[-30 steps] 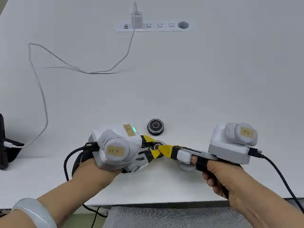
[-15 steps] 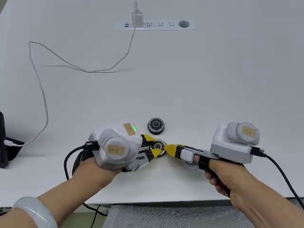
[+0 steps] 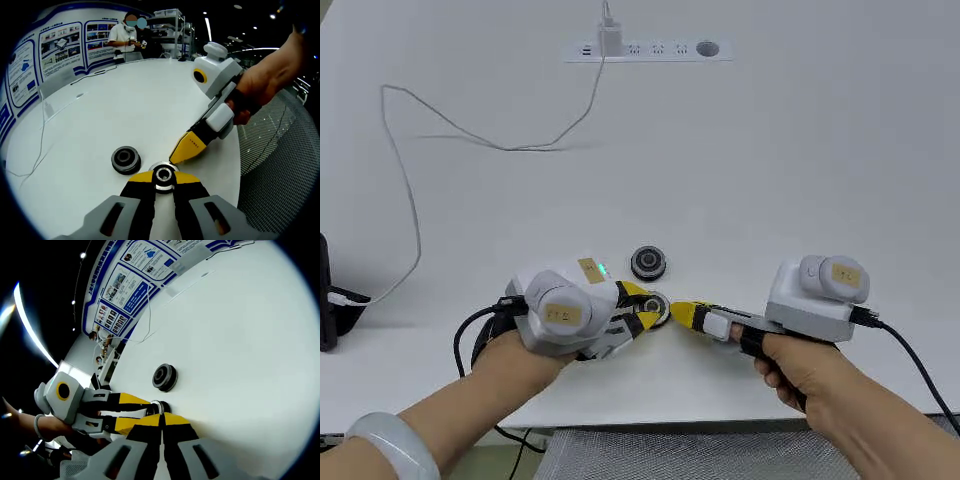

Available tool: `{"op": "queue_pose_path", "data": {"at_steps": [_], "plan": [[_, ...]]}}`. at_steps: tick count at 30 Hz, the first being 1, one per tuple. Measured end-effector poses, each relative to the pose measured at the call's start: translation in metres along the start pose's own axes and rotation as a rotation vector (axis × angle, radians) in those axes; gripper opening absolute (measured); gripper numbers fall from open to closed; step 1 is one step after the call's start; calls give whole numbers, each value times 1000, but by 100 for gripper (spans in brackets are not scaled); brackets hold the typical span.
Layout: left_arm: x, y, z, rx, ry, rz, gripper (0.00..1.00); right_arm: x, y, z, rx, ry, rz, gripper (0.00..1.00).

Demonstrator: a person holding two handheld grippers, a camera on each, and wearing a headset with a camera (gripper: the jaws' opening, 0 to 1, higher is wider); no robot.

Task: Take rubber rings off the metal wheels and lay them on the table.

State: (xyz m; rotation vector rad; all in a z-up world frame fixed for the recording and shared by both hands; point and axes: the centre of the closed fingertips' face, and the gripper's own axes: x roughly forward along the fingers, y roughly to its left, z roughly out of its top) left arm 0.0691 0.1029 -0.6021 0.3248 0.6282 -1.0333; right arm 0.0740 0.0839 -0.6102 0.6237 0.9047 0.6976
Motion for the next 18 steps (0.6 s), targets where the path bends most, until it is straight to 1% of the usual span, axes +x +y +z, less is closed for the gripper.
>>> {"op": "queue_pose_path", "data": {"at_steps": [3, 7, 9, 10, 11, 12, 14, 17, 18], "plan": [[0, 0, 0, 1, 1, -1, 13, -1, 1, -1, 2, -2, 2, 2], [1, 0, 0, 0, 1, -1, 13, 0, -2, -3, 30, 0, -5, 3], [0, 0, 0, 1, 1, -1, 13, -2, -4, -3, 36, -7, -18, 6], [0, 0, 0, 0, 1, 0, 13, -2, -2, -1, 64, -18, -4, 13], [0, 1, 0, -1, 0, -1, 13, -3, 0, -2, 73, -14, 8, 14], [0, 1, 0, -1, -1, -1, 13, -3, 0, -2, 66, -14, 3, 14], [0, 1, 0, -1, -2, -1, 13, -1, 4, -4, 49, -6, 10, 14], [1, 1, 0, -2, -2, -1, 13, 2, 7, -8, 44, 4, 22, 15], [1, 0, 0, -2, -2, -2, 13, 3, 6, -8, 35, 3, 19, 16]]}}
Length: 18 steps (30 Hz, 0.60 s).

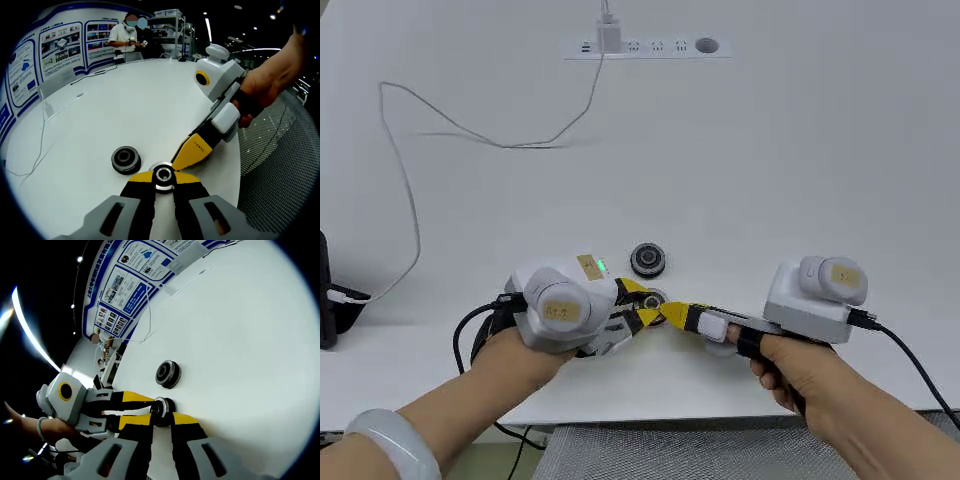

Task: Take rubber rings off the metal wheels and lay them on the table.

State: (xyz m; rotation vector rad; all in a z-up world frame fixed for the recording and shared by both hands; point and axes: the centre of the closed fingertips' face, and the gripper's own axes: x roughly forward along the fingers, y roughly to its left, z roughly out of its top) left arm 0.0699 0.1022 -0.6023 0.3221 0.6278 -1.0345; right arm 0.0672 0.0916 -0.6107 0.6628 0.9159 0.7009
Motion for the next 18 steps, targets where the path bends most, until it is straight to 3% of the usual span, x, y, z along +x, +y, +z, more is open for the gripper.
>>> {"op": "queue_pose_path", "data": {"at_steps": [18], "plan": [[0, 1, -1, -2, -3, 1, 13, 4, -2, 2, 63, -18, -1, 21]]}}
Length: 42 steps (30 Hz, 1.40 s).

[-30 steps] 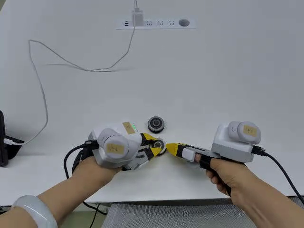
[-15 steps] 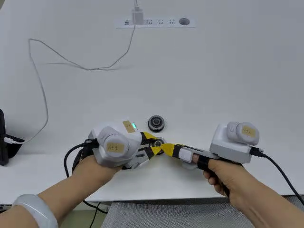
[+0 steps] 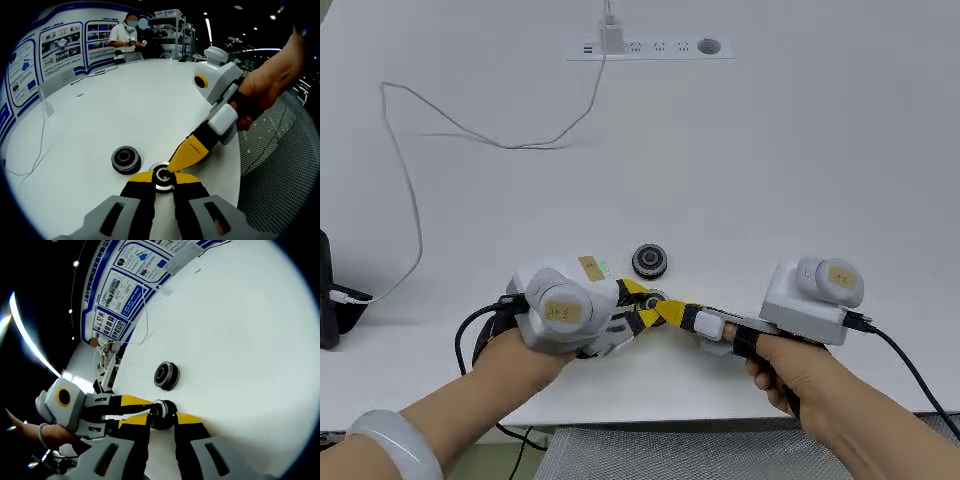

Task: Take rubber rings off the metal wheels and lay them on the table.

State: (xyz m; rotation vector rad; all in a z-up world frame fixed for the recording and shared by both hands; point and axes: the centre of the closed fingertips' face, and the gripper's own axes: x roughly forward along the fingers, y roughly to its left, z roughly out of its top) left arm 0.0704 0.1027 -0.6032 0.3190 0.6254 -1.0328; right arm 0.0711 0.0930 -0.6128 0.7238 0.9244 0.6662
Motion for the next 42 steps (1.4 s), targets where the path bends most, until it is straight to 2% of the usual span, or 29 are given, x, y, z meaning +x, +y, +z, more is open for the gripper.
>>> {"op": "queue_pose_path", "data": {"at_steps": [9, 25, 34, 42], "plan": [[0, 0, 0, 1, 0, -1, 13, 0, 2, 0, -6, 1, -1, 21], [-1, 0, 0, 3, -1, -1, 13, 0, 7, 0, -1, 6, 28, 23], [-1, 0, -1, 3, -1, -1, 13, -4, 10, -1, -26, 20, 40, 24], [-1, 0, 0, 1, -2, 0, 13, -1, 10, 1, -2, 7, 46, 25]]}}
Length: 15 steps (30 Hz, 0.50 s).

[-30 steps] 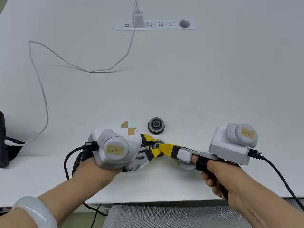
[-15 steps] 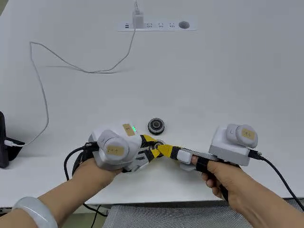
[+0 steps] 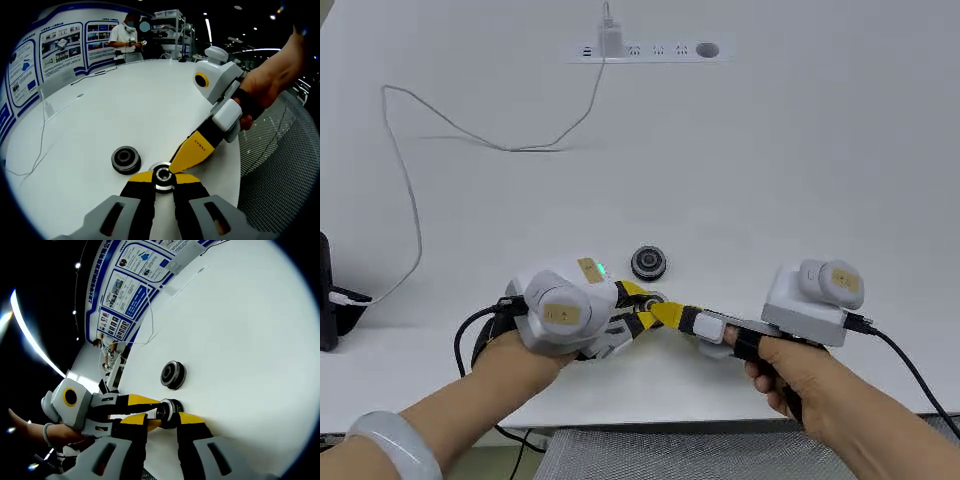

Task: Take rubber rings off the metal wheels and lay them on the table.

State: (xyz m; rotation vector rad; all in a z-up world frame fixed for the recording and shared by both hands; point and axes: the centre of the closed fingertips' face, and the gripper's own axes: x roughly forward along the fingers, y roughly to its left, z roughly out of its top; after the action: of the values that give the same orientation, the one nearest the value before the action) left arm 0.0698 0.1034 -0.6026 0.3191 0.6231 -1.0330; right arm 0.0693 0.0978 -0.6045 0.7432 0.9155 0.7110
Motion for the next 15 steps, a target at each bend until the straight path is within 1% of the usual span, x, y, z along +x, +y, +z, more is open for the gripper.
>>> {"op": "queue_pose_path", "data": {"at_steps": [9, 15], "plan": [[0, 0, 0, 2, -1, -1, 13, -4, 0, 1, -9, 3, -4, 24], [0, -1, 0, 1, -1, -2, 13, -3, -4, 2, -9, 4, -21, 19]]}}
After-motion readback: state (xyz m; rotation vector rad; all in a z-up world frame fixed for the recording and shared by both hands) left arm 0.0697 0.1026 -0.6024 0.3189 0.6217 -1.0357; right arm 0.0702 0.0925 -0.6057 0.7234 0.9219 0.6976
